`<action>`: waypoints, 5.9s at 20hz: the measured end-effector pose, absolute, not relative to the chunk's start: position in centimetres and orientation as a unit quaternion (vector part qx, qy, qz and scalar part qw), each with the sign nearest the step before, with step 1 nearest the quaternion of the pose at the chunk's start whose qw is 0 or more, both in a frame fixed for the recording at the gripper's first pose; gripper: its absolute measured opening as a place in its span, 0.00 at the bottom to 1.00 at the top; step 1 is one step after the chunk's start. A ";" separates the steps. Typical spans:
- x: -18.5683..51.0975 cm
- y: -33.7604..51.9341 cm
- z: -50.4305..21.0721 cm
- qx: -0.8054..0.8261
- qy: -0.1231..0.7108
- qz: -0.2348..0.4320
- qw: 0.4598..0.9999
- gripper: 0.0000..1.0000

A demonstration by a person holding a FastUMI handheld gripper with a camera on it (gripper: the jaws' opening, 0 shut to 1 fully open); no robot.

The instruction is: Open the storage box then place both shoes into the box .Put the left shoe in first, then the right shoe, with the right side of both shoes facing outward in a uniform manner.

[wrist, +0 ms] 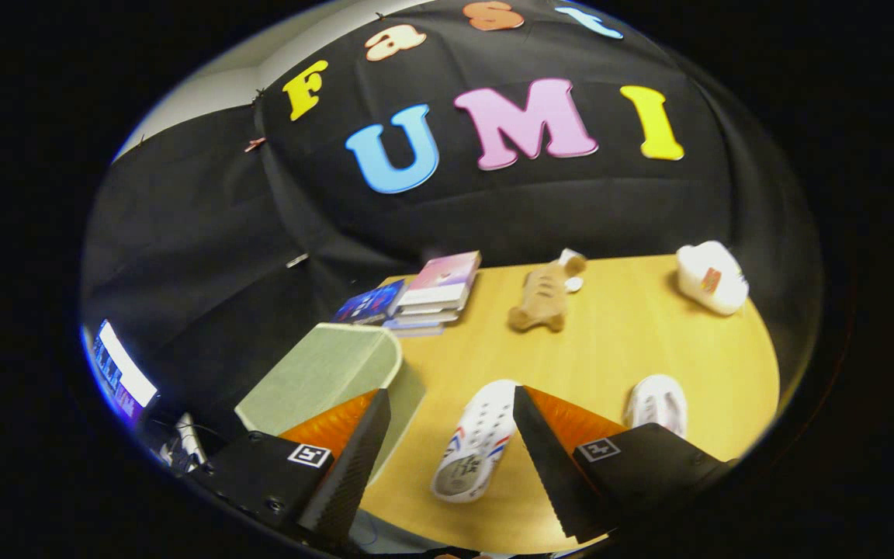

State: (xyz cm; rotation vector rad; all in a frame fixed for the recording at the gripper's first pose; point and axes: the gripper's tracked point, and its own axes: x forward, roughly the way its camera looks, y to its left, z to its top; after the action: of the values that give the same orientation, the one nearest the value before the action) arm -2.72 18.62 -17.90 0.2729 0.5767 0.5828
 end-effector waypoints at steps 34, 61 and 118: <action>-7.8 35.1 -20.5 0.540 0.512 0.433 0.509 0.22; -7.8 58.4 -4.8 0.347 0.499 0.492 0.623 0.06; -0.5 18.0 -38.1 0.104 0.532 0.195 0.817 0.07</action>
State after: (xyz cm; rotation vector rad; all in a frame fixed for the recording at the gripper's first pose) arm -0.48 18.00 -38.14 0.2217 1.1343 0.4151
